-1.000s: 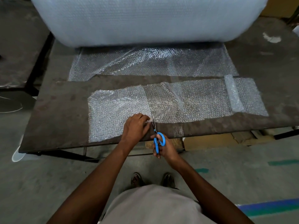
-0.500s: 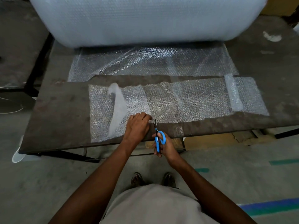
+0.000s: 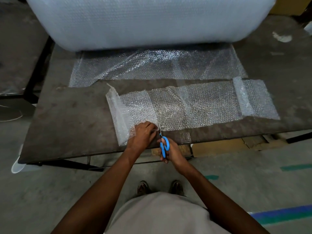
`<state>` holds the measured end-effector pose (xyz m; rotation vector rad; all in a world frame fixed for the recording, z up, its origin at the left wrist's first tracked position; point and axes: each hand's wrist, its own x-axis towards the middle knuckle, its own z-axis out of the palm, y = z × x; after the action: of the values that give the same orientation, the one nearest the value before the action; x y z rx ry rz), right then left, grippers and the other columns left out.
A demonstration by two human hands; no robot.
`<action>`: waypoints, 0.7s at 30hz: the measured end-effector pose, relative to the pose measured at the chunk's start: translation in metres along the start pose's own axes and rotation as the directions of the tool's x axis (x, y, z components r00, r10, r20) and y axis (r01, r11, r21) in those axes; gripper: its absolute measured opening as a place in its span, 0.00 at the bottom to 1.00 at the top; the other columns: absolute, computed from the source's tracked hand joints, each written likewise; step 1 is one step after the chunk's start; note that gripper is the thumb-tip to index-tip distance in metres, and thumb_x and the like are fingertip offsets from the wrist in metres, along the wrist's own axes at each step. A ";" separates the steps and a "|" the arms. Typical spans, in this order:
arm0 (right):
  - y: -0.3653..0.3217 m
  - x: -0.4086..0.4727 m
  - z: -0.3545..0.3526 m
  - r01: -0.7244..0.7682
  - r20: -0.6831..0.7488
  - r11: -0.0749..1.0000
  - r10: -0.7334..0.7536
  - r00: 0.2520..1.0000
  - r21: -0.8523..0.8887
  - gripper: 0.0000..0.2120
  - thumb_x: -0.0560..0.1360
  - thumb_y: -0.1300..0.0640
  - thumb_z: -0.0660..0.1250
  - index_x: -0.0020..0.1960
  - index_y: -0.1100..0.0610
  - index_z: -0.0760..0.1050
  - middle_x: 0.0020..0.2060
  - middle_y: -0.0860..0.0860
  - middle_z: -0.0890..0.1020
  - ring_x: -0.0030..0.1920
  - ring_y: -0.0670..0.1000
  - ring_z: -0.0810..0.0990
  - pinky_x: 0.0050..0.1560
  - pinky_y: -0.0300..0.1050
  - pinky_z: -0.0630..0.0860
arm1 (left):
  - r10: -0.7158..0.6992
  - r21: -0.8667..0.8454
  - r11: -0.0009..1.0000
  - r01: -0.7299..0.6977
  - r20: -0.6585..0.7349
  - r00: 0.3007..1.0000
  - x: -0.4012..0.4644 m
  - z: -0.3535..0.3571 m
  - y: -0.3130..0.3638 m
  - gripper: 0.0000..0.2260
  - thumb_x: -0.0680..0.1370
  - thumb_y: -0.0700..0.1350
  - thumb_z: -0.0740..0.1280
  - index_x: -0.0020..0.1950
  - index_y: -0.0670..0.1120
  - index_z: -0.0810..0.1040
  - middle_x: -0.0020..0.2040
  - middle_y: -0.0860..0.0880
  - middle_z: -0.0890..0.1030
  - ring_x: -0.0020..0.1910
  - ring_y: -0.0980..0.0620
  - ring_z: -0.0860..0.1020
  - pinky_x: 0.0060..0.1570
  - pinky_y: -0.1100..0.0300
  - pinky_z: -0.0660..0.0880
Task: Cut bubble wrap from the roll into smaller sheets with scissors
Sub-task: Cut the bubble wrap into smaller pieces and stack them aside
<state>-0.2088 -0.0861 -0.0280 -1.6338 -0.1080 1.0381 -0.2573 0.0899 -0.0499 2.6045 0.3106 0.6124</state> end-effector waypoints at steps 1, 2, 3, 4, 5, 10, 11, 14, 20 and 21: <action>0.000 0.000 0.000 0.010 0.003 1.000 -0.010 1.000 -0.007 0.15 0.83 0.46 0.64 0.58 0.56 0.79 0.33 0.57 0.80 0.27 0.54 0.80 0.25 0.40 0.68 | 0.004 -0.005 1.000 -0.004 -0.004 1.000 0.000 -0.001 0.001 0.06 0.77 0.44 0.70 0.48 0.43 0.85 0.45 0.45 0.84 0.40 0.43 0.83 0.43 0.52 0.76; 0.001 0.000 -0.001 0.026 0.009 1.000 -0.026 1.000 -0.012 0.14 0.85 0.47 0.64 0.59 0.57 0.78 0.34 0.58 0.80 0.27 0.53 0.80 0.24 0.40 0.68 | 0.012 -0.007 1.000 -0.012 -0.009 1.000 -0.001 -0.001 0.001 0.08 0.78 0.45 0.68 0.49 0.43 0.85 0.45 0.45 0.84 0.40 0.43 0.83 0.43 0.52 0.77; 0.002 0.000 -0.002 0.040 0.013 0.999 -0.040 0.999 -0.018 0.13 0.86 0.49 0.63 0.60 0.58 0.78 0.35 0.59 0.80 0.26 0.52 0.80 0.24 0.39 0.68 | 0.007 -0.002 1.000 -0.007 -0.009 1.000 -0.001 -0.002 0.002 0.09 0.78 0.46 0.68 0.49 0.43 0.86 0.45 0.45 0.84 0.41 0.43 0.83 0.43 0.51 0.78; 0.002 0.000 -0.003 0.047 0.011 0.999 -0.046 0.999 -0.022 0.13 0.87 0.51 0.63 0.61 0.60 0.77 0.36 0.59 0.80 0.26 0.52 0.80 0.23 0.39 0.67 | 0.001 0.021 1.000 -0.001 -0.018 1.000 -0.003 -0.002 0.003 0.09 0.78 0.46 0.68 0.49 0.44 0.86 0.46 0.46 0.84 0.41 0.43 0.83 0.43 0.51 0.79; 0.003 -0.001 -0.003 0.052 0.009 0.998 -0.052 0.999 -0.024 0.13 0.87 0.51 0.63 0.62 0.61 0.77 0.35 0.59 0.80 0.26 0.51 0.80 0.23 0.39 0.67 | -0.014 0.053 0.999 0.015 -0.013 1.000 -0.004 -0.004 0.004 0.07 0.78 0.46 0.70 0.49 0.45 0.86 0.46 0.47 0.84 0.42 0.44 0.83 0.43 0.51 0.78; 0.003 -0.011 -0.005 0.103 0.048 0.994 -0.101 0.994 -0.037 0.13 0.88 0.53 0.62 0.64 0.62 0.77 0.27 0.52 0.79 0.25 0.48 0.77 0.25 0.42 0.67 | -0.077 0.196 0.978 0.067 0.048 0.996 -0.007 -0.009 0.005 0.05 0.79 0.50 0.73 0.53 0.52 0.83 0.50 0.52 0.83 0.45 0.46 0.82 0.41 0.53 0.76; 0.003 -0.011 -0.005 0.109 0.054 0.993 -0.106 0.993 -0.044 0.13 0.88 0.54 0.62 0.64 0.62 0.77 0.27 0.53 0.78 0.25 0.48 0.77 0.26 0.42 0.67 | -0.082 0.206 0.976 0.070 0.053 0.995 -0.007 -0.010 0.006 0.05 0.79 0.51 0.73 0.53 0.52 0.83 0.50 0.52 0.83 0.44 0.47 0.82 0.41 0.53 0.76; 0.004 -0.011 -0.005 0.121 0.061 0.991 -0.118 0.991 -0.048 0.13 0.88 0.53 0.62 0.64 0.62 0.77 0.28 0.53 0.79 0.26 0.49 0.78 0.26 0.42 0.68 | -0.092 0.174 0.981 0.083 0.044 0.995 -0.006 -0.008 0.006 0.05 0.78 0.49 0.74 0.52 0.51 0.82 0.49 0.51 0.82 0.44 0.46 0.82 0.41 0.53 0.76; 0.002 -0.010 -0.001 0.099 0.035 0.995 -0.097 0.995 -0.034 0.07 0.87 0.54 0.63 0.60 0.56 0.77 0.32 0.54 0.80 0.28 0.52 0.81 0.24 0.42 0.69 | -0.100 0.049 0.994 0.098 0.041 0.994 -0.004 -0.003 0.007 0.10 0.75 0.42 0.78 0.54 0.47 0.83 0.50 0.49 0.84 0.44 0.45 0.82 0.43 0.51 0.78; 0.000 -0.010 0.001 0.086 0.036 0.996 -0.086 0.996 -0.025 0.09 0.87 0.53 0.63 0.61 0.57 0.76 0.32 0.54 0.79 0.28 0.52 0.81 0.24 0.42 0.69 | -0.096 0.047 0.994 0.095 0.034 0.995 -0.004 -0.003 0.007 0.11 0.74 0.42 0.78 0.54 0.47 0.83 0.50 0.49 0.84 0.44 0.45 0.82 0.43 0.52 0.78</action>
<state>-0.2152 -0.0912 -0.0229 -1.6214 -0.2143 1.0029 -0.2617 0.0839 -0.0458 2.6228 0.4395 0.5309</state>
